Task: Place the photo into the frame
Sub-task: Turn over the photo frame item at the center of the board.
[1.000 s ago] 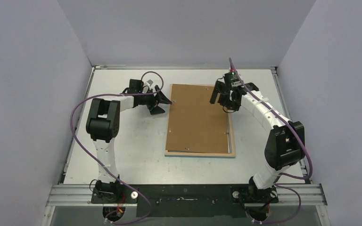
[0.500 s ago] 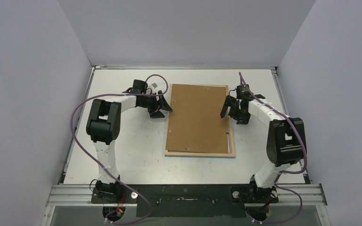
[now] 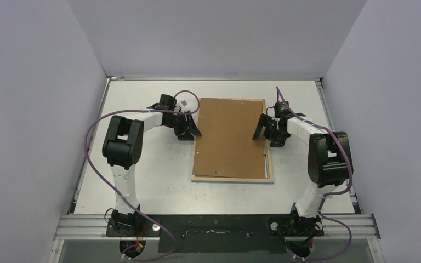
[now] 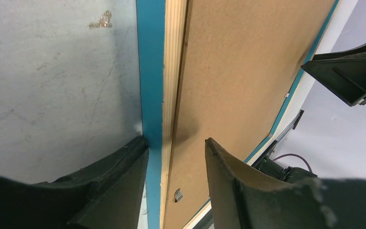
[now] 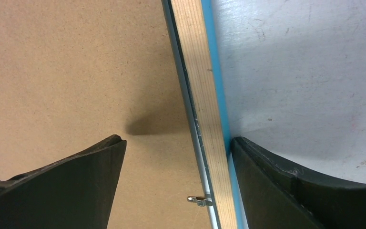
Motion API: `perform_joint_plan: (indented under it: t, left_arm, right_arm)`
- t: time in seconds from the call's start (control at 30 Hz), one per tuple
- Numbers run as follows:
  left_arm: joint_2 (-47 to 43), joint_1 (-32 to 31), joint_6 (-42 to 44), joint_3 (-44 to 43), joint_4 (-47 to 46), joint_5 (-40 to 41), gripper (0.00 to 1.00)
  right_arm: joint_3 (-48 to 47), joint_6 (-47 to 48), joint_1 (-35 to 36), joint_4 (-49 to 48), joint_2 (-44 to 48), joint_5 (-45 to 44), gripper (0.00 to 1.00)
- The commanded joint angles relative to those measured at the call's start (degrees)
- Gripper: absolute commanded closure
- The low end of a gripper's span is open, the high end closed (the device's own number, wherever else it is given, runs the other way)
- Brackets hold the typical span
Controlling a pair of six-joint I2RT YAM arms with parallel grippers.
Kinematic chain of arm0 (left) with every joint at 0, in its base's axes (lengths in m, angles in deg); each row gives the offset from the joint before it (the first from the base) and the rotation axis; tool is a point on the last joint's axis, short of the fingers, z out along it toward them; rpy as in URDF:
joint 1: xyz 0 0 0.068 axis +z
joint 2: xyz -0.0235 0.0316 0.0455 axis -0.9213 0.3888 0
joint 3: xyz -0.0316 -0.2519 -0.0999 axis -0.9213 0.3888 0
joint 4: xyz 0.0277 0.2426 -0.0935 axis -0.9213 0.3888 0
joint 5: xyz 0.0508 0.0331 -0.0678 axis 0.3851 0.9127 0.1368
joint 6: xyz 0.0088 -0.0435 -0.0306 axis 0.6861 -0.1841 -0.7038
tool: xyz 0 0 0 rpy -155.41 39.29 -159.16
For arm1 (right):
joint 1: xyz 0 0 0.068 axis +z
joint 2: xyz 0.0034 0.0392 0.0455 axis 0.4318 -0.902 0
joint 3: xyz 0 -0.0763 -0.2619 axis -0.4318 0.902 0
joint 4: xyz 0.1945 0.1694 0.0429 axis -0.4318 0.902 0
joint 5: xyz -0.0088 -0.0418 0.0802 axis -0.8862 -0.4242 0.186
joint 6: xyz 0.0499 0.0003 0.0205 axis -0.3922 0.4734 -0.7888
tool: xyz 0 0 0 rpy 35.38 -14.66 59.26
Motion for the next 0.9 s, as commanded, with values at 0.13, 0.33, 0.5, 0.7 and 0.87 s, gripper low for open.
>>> perform_joint_plan:
  t: [0.13, 0.33, 0.5, 0.7, 0.87]
  left_arm:
    - [-3.17, -2.07, 3.33, -2.85, 5.83, 6.17, 0.59]
    - [-4.14, -2.4, 6.31, -3.41, 8.15, 9.6, 0.52]
    - [-4.39, -2.57, 6.52, -4.41, 11.71, 13.58, 0.52]
    - [-13.48, -2.6, 7.54, -2.06, 7.58, 16.25, 0.48]
    - [-14.01, -2.74, 3.17, 0.65, 1.71, 10.14, 0.51]
  right_arm:
    - [1.86, 0.43, -0.32, -1.73, -0.24, 2.23, 0.22]
    - [2.04, 1.65, -0.24, -0.91, -0.17, 2.1, 0.24]
    - [2.45, 1.84, -0.07, -1.14, 0.78, 2.6, 0.25]
    - [3.99, 0.66, -0.23, -1.84, 0.52, 1.57, 0.27]
    - [4.5, 0.07, -0.21, -2.34, -0.05, 1.69, 0.3]
